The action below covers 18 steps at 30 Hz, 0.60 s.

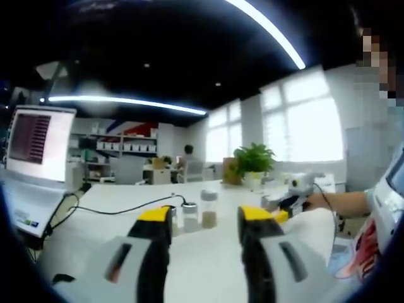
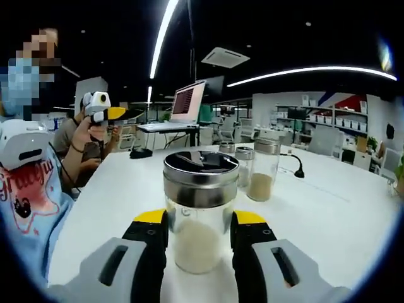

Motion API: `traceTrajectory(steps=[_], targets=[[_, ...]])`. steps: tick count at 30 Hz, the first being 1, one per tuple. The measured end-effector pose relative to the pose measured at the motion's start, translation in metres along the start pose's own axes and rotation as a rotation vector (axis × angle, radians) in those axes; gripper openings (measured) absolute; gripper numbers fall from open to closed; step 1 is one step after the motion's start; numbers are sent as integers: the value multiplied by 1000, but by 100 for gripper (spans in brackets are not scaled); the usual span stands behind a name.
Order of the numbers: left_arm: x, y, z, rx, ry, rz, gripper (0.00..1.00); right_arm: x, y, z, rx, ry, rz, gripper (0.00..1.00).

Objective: Rotate the seasoning bottle until the label or dispensing opening points toward the visible target arrow and the bottle remains upright within the marked orientation range

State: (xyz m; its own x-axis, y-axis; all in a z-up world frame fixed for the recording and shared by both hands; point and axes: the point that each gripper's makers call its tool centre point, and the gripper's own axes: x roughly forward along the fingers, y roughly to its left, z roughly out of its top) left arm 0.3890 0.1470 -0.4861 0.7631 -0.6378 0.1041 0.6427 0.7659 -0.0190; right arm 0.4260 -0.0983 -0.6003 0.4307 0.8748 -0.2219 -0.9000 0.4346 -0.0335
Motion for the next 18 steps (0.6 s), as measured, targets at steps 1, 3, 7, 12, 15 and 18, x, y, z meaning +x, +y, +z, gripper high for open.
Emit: traceTrajectory(steps=[1, 3, 7, 12, 15, 18], targets=[[0, 0, 0, 1, 1, -1, 44, 0, 3, 0, -7, -5, 31, 39], [0, -1, 0, 0, 1, -2, 44, 0, 5, 1, -20, -19, 95, 39], [0, -1, -3, -8, 10, 4, 44, 0, 8, 0, -45, -23, 169, 39], [1, -5, -4, -13, 17, -11, 44, -1, 13, -1, -66, -59, 259, 39], [1, -6, -4, -13, 16, -13, 44, -1, 15, 0, -73, -65, 276, 39], [0, -5, -5, -13, 21, -5, 44, -1, 16, 0, -87, -62, 278, 39]])
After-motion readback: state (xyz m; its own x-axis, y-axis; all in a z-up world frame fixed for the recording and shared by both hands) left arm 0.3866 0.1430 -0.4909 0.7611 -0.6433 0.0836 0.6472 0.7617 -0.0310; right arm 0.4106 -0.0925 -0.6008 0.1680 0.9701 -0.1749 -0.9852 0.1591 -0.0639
